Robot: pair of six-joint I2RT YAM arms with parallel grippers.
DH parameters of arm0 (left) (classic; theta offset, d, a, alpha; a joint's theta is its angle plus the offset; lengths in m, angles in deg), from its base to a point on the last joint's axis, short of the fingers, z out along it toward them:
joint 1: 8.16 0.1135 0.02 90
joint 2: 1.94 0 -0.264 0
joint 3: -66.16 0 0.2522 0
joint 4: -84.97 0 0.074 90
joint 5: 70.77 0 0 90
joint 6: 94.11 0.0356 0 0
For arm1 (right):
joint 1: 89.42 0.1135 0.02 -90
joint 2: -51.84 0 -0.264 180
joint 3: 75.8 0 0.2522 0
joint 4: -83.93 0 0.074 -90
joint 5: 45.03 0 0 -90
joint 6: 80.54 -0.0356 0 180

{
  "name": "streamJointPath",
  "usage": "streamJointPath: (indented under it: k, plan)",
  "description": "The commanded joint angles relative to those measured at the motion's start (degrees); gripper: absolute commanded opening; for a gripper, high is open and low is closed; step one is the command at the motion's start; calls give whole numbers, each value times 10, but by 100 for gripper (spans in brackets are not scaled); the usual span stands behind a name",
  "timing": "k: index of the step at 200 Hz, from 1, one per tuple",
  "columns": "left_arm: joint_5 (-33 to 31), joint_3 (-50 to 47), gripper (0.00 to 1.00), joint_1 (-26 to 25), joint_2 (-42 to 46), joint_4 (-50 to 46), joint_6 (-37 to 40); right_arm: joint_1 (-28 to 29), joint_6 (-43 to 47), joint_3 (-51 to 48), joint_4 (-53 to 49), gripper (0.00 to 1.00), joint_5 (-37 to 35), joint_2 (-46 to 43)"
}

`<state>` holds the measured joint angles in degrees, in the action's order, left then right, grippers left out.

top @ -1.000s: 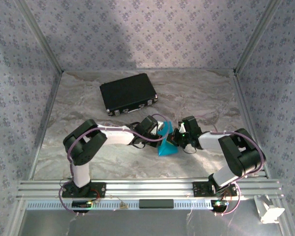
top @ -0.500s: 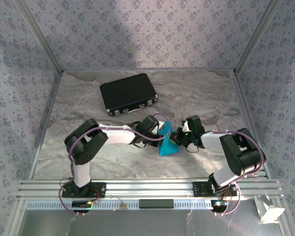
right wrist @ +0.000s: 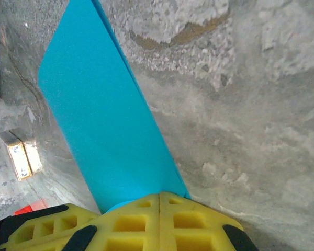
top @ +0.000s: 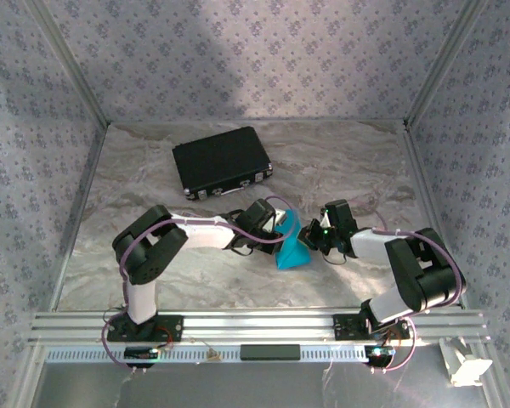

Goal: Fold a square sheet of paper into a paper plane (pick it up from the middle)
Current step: Fold the triangle a second time at the center of the table.

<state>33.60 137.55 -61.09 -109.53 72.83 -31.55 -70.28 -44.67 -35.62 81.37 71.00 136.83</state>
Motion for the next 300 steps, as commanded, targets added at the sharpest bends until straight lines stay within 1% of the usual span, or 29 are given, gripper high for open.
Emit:
streamJointPath:
  k: [1, 28, 46, 60, 75, 102, 124, 142, 167, 180, 203, 233, 287, 293, 300]
  plan:
    - [0, 1, 0, 1, -17, -46, 11, -16, -15, 2, -47, 0, -76, 1]
    - [2, -1, 0, 1, -17, -43, 11, -29, -12, 3, -45, 0, -59, -5]
    - [3, -3, 0, 1, -16, -40, 10, -53, -12, -5, -45, 0, -47, -16]
    - [4, -4, 0, 1, -17, -37, 9, -73, -2, -4, -39, 0, -10, -19]
    - [4, -5, 0, 1, -17, -35, 8, -76, 16, 10, -54, 0, 18, -27]
    - [5, -4, 0, 1, -17, -37, 9, -59, 41, 23, -78, 0, 35, -59]
    - [6, -2, 0, 1, -16, -36, 9, -26, 42, 26, -78, 0, 35, -71]
    - [6, -3, 0, 1, -15, -36, 8, 2, 40, 31, -75, 1, 37, -61]
    - [6, -1, 0, 1, -15, -37, 8, 40, 47, 47, -64, 1, 57, -36]
    - [6, -1, 0, 1, -15, -38, 8, 52, 54, 53, -77, 1, 49, -25]
    - [6, -1, 0, 1, -15, -37, 7, 48, 55, 42, -77, 1, 36, -6]
    - [7, 0, 0, 1, -15, -35, 8, 41, 76, 33, -77, 0, 36, 19]
    - [3, 7, 0, 1, -12, -39, 7, 32, 55, -13, -41, 0, 25, 34]
    - [-2, 6, 1, 1, -7, -39, 3, 32, 50, -18, -34, 0, 25, 33]
    - [-9, 0, 6, 1, 3, -34, -3, 31, 44, -22, -28, 0, 26, 33]
